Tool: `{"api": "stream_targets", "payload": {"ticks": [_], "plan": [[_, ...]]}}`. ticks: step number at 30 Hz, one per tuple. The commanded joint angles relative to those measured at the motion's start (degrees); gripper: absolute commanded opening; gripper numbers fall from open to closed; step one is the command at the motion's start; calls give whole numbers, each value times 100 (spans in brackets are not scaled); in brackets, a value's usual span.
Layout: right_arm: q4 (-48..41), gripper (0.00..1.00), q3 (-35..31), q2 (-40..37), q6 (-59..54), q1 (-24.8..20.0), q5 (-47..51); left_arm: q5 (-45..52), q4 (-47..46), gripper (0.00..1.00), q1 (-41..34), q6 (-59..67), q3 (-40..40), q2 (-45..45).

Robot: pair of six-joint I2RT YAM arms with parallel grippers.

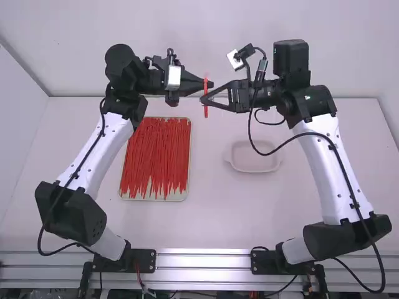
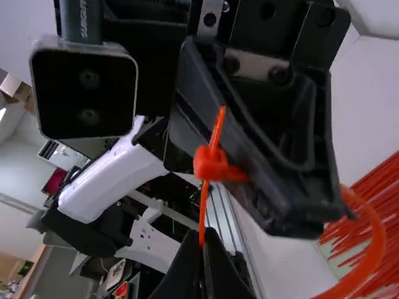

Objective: Fasten the cable tie

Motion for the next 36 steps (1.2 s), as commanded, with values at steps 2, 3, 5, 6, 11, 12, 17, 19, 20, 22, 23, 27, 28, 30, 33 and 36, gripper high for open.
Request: {"api": "stream_targets", "payload": {"ticks": [2, 3, 5, 6, 11, 12, 17, 19, 20, 22, 23, 27, 28, 30, 33, 36], "plan": [[190, 0, 105, -63, 503, -15, -20, 313, 31, 2, -55, 114, -48, 7], [221, 0, 105, -63, 551, -28, -13, 372, 46, 2, -55, 116, -48, 7], [319, 0, 103, -63, 717, -109, -31, 498, 96, 2, -52, 114, -48, 7], [330, 0, 105, -63, 758, -122, -31, 494, 92, 2, -55, 101, -48, 7], [472, 0, 105, -63, 905, -210, -17, 719, -92, 2, -120, 321, -48, 7], [529, 0, 105, -63, 1012, -203, -13, 769, -186, 2, -131, 422, -48, 7], [918, 0, 105, -63, 1115, -203, -13, 809, -540, 2, -195, 660, -48, 7], [909, 0, 103, -63, 1193, -205, 87, 938, -507, 2, -195, 658, -48, 7], [909, 0, 103, -63, 1263, -205, 149, 944, -461, 2, -188, 616, -48, 7], [911, 0, 103, -63, 1255, -201, 192, 837, -372, 2, -210, 503, -48, 7], [911, 0, 103, -63, 1257, -203, 199, 776, -297, 2, -188, 411, -48, 7], [866, 0, 103, -63, 1255, -195, 195, 730, 299, 2, -188, -85, -48, 4], [852, 0, 103, -63, 1244, -197, 195, 721, 490, 2, -160, -234, -48, 4], [745, 0, 103, -63, 1233, -199, 251, 723, 774, 2, -160, -466, -48, 4], [721, 0, 103, -63, 1193, -197, 260, 743, 960, 2, -162, -614, -48, 4], [782, 0, 103, -63, 1191, -197, 267, 793, 767, 2, -186, -501, -48, 4]]}}
